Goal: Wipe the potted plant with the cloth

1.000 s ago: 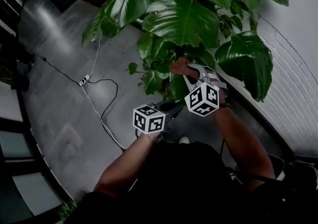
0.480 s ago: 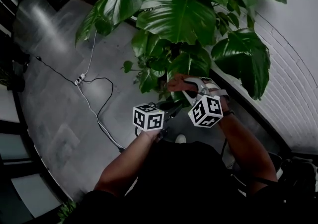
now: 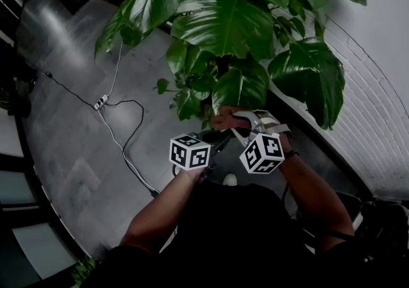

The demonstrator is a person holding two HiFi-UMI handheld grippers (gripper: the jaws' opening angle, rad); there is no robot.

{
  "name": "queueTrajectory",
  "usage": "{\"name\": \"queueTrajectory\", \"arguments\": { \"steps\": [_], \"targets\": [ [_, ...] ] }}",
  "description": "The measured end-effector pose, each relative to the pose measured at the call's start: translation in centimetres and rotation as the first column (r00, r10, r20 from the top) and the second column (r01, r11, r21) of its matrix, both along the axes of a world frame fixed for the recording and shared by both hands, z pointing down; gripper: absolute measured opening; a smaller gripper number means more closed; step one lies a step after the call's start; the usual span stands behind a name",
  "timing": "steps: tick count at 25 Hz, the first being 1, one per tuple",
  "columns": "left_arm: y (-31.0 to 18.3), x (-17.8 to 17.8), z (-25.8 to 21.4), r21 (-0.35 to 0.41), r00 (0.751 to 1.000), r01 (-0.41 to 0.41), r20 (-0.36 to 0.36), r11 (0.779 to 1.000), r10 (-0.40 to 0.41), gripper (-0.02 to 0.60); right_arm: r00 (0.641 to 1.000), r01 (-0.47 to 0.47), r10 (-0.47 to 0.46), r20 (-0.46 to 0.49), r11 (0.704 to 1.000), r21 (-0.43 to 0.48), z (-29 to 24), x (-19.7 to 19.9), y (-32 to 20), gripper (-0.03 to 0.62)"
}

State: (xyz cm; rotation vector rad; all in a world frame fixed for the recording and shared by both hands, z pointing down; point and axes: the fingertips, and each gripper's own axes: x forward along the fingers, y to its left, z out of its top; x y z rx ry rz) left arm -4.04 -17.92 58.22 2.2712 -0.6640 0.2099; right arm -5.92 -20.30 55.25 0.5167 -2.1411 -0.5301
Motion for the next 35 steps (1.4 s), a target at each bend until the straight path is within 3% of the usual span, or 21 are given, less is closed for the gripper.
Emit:
{"name": "queueTrajectory", "arguments": {
  "steps": [8, 10, 12, 16, 18, 20, 29, 35],
  "targets": [
    [0.0, 0.3, 0.2, 0.006, 1.000, 0.004, 0.015, 1.000, -0.004, 0.018, 0.999, 0.009, -0.007, 0.038, 0.999, -0.053, -0.2, -0.1, 2.2, 0.069],
    [-0.1, 0.3, 0.1, 0.008, 1.000, 0.005, 0.012, 1.000, -0.005, 0.018, 0.997, -0.015, 0.017, 0.074, 1.000, -0.020, -1.2, 0.2, 2.0, 0.069],
    [-0.2, 0.4, -0.1, 0.012, 1.000, 0.006, 0.010, 1.000, -0.006, 0.018, 0.987, -0.101, 0.090, 0.136, 0.992, 0.074, -3.1, 1.3, 0.2, 0.069],
    [-0.3, 1.0, -0.5, 0.016, 1.000, -0.003, 0.004, 1.000, 0.003, 0.018, 0.925, -0.362, 0.313, 0.217, 0.900, 0.245, -5.5, 6.0, -6.6, 0.069],
    [-0.2, 1.4, -0.6, 0.017, 1.000, -0.015, 0.011, 1.000, 0.015, 0.018, 0.905, -0.420, 0.370, 0.212, 0.859, 0.292, -5.2, 8.2, -9.1, 0.069],
    [-0.1, 1.8, -0.6, 0.019, 1.000, -0.024, 0.018, 1.000, 0.024, 0.018, 0.900, -0.433, 0.390, 0.195, 0.846, 0.311, -5.0, 9.4, -10.7, 0.069],
    [-0.5, 1.8, -0.9, 0.023, 1.000, -0.014, 0.013, 1.000, 0.014, 0.018, 0.942, -0.333, 0.313, 0.124, 0.917, 0.219, -3.0, 9.0, -10.0, 0.069],
    [-0.4, 1.9, -0.9, 0.024, 1.000, -0.017, 0.007, 1.000, 0.017, 0.018, 0.955, -0.289, 0.275, 0.108, 0.943, 0.163, -1.5, 8.2, -7.1, 0.068]
  ]
}}
